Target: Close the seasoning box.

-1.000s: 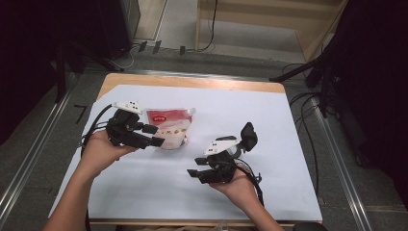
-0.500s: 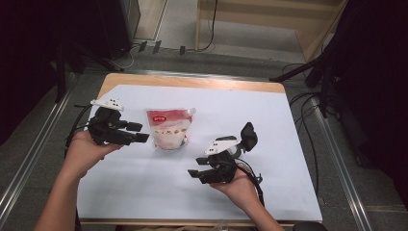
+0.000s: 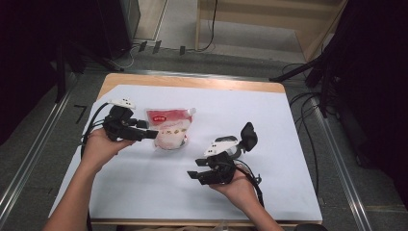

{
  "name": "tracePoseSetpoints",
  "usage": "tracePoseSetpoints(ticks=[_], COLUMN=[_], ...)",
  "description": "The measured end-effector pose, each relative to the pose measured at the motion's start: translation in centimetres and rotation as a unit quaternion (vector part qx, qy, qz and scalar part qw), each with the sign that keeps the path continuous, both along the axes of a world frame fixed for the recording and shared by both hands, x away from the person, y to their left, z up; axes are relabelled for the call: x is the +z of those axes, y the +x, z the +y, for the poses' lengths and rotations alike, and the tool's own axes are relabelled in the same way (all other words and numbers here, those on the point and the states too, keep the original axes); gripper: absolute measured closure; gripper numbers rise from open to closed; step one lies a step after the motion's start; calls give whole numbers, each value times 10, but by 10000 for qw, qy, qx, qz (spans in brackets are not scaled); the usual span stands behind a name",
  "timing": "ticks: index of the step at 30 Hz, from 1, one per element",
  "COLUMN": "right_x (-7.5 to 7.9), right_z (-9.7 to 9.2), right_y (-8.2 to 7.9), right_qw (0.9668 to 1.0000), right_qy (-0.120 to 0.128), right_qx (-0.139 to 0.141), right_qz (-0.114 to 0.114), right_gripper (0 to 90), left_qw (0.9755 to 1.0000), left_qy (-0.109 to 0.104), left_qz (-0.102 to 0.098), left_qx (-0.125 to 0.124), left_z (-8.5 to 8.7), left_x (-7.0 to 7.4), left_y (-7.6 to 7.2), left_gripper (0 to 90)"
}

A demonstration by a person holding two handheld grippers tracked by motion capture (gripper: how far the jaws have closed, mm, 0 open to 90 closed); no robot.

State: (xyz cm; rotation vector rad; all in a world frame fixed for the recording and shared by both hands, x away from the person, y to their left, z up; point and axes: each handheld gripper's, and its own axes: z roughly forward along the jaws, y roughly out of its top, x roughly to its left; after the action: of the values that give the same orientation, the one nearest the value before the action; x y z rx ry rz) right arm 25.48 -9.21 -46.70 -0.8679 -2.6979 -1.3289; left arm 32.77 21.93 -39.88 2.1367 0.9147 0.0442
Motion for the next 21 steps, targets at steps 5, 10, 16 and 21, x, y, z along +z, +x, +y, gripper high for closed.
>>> tracePoseSetpoints(ticks=[5, 10, 16, 21], right_x=[-4, -7, -9, -10], right_z=[5, 12, 11, 10], right_y=[1, 0, -1, 0], right_qw=[10000, 9999, 9999, 9997], right_qy=[54, 126, 112, 145], right_qx=[-78, -91, -111, -144], right_qz=[18, 4, -38, -102], right_gripper=[482, 481, 482, 486], left_qw=[10000, 9998, 9996, 9992], left_qy=[-64, -180, -264, -399], left_qz=[-69, -40, -82, -5], left_qx=[22, -38, -56, 44], left_z=[-12, -20, -28, -31], left_x=[-6, -12, -14, -17], left_y=[6, 11, 12, 12], left_gripper=[452, 502, 592, 691])
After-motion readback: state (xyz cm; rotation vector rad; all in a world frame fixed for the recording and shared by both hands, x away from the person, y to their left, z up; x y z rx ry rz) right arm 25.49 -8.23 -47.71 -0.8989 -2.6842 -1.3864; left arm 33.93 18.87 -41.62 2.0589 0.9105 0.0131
